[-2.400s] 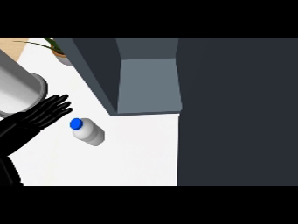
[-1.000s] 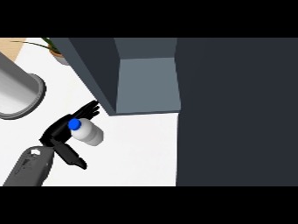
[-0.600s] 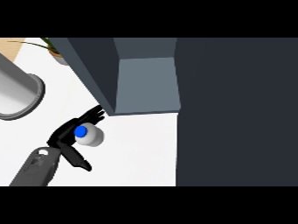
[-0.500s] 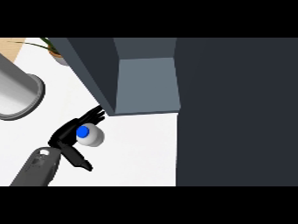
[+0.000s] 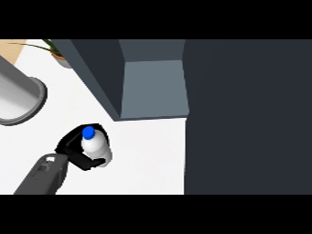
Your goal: Pick up the bottled water, place it into the cabinet and close the cabinet
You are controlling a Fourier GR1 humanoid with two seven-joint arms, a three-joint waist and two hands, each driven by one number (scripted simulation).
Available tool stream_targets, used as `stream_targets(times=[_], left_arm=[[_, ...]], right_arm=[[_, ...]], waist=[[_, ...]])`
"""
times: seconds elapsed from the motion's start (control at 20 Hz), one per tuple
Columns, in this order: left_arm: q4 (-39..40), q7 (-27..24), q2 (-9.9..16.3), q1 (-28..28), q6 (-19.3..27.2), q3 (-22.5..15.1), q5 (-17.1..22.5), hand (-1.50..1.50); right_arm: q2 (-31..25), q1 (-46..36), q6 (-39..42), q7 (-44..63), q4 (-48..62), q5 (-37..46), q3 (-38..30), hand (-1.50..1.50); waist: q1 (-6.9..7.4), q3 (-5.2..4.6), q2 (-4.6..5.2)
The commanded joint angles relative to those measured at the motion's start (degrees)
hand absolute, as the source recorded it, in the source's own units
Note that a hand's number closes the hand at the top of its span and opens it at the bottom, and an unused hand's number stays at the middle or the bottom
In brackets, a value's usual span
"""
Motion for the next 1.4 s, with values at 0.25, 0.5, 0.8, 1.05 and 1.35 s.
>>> stream_targets(times=[0.25, 0.5, 0.8, 1.05, 1.35], left_arm=[[0.08, -8.57, 1.43, 5.75, 11.98, 13.0, 11.02, 1.5], [-1.51, -14.86, -2.7, 6.94, 20.82, 17.33, 14.5, 1.5], [-10.04, -12.35, -3.21, 10.07, 23.55, 13.09, 12.15, 1.5], [-20.08, -6.99, -7.24, 10.91, 26.02, 9.15, 11.58, 1.5], [-30.43, 1.68, -11.72, 11.39, 31.12, 4.92, 13.3, 1.5]], right_arm=[[0.44, 3.83, -1.83, 0.37, -6.5, -3.04, -1.32, -1.5], [-0.65, 5.02, -2.43, 1.11, -8.63, -5.26, -2.88, -1.5], [1.15, 9.72, -1.7, 2.39, -13.49, -5.77, -2.56, -1.5], [-1.67, 7.16, -3.83, 3.72, -11.78, -9.21, -4.54, -1.5], [-2.26, 7.92, -4.29, 3.07, -13.1, -10.99, -7.03, -1.5]], waist=[[2.97, 0.0, -0.62], [2.14, 0.13, -0.47], [2.58, 0.34, -0.84], [3.36, 0.37, -0.86], [2.99, 0.31, -0.92]])
